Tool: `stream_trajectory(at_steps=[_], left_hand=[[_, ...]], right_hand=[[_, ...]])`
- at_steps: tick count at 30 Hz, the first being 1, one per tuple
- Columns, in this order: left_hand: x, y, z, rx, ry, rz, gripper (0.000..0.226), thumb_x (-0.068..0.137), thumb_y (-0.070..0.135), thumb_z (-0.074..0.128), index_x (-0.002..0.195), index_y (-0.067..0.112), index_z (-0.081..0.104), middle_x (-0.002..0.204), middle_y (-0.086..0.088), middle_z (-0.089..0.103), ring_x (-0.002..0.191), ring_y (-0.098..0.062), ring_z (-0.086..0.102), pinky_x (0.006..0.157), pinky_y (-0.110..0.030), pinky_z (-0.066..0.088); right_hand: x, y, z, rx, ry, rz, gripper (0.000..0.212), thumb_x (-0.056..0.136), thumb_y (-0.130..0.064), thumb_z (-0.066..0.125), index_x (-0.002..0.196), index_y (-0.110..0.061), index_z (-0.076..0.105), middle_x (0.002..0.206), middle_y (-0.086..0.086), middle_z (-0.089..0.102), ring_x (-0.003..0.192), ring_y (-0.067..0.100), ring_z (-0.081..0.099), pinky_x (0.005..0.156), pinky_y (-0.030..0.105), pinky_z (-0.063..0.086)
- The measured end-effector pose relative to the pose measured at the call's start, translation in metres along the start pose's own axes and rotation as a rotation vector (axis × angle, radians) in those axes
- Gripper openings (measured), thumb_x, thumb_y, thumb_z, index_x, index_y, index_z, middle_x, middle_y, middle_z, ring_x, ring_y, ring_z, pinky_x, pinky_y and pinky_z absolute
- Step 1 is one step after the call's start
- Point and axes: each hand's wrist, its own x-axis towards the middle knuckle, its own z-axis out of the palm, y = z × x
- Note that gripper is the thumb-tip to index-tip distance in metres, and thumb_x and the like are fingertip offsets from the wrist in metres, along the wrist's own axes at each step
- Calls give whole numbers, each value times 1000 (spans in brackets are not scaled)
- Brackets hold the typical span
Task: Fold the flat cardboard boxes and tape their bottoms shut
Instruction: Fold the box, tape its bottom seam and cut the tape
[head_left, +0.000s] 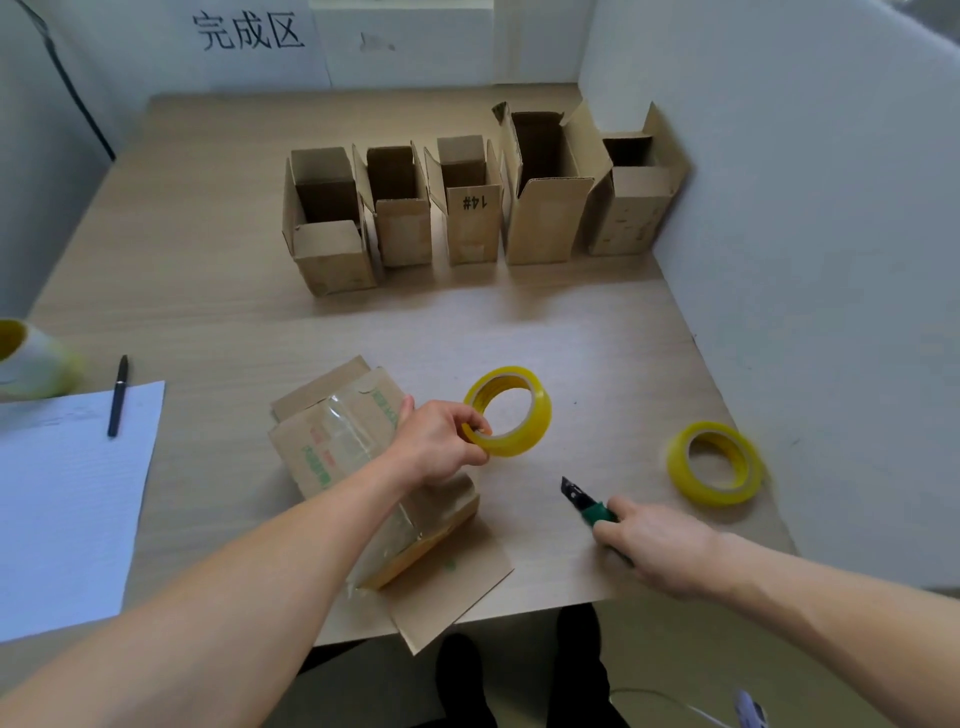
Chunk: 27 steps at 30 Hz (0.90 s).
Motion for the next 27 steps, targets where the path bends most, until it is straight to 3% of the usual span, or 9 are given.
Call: stream_trajectory(at_steps=[4, 7, 10, 13, 18, 22, 27], left_hand=[[-1, 0, 1, 1, 1, -8, 20, 70, 21, 82, 74, 33, 66, 62, 17, 58, 78, -4, 59, 120, -44, -8], [-2, 1, 1, -11, -2, -8, 21, 70, 20, 82, 74, 33, 66, 60, 17, 57, 74, 0, 57, 120, -43, -9], [-1, 1, 0, -17, -3, -14, 21, 70, 21, 82, 74, 33, 66, 60, 17, 57, 74, -1, 57, 120, -43, -10], [-1, 1, 0, -11, -8, -18, 21, 70, 22, 83, 73, 34, 66, 60, 18, 57, 74, 0, 56, 120, -44, -8], [1, 0, -1, -6, -27, -25, 24, 68, 22, 84, 70, 35, 65, 57, 19, 56, 68, 9, 52, 120, -47, 2], [3, 1, -2, 10, -35, -19, 26, 68, 22, 85, 69, 37, 64, 57, 20, 56, 67, 11, 51, 119, -48, 5], [3, 1, -2, 44, -34, -15, 25, 70, 24, 85, 73, 37, 64, 59, 20, 58, 69, 10, 50, 119, -48, 8]], right_hand=[[4, 0, 1, -44, -3, 1, 21, 94, -10, 47, 113, -19, 47, 112, 10, 41, 80, 35, 60, 67, 41, 44], [3, 4, 4, -24, 12, 1, 24, 90, -8, 51, 109, -21, 45, 110, 8, 40, 79, 32, 58, 70, 41, 49], [1, 3, 2, -4, 14, -10, 33, 85, -6, 52, 113, -21, 44, 111, 9, 42, 97, 30, 52, 82, 41, 47], [-4, -2, -8, 82, 50, 34, 41, 78, -11, 52, 115, -25, 42, 108, 4, 49, 102, 27, 48, 82, 36, 43], [-14, -6, -25, 280, 160, 50, 42, 75, -19, 54, 107, -28, 28, 83, -3, 50, 75, 28, 49, 64, 37, 39], [-21, -11, -32, 496, 236, -12, 48, 76, -21, 47, 120, -34, 31, 98, -1, 65, 84, 26, 57, 75, 40, 48], [-20, -30, -39, 587, 273, -94, 48, 80, -22, 44, 127, -31, 38, 107, 0, 65, 89, 25, 57, 79, 38, 47]])
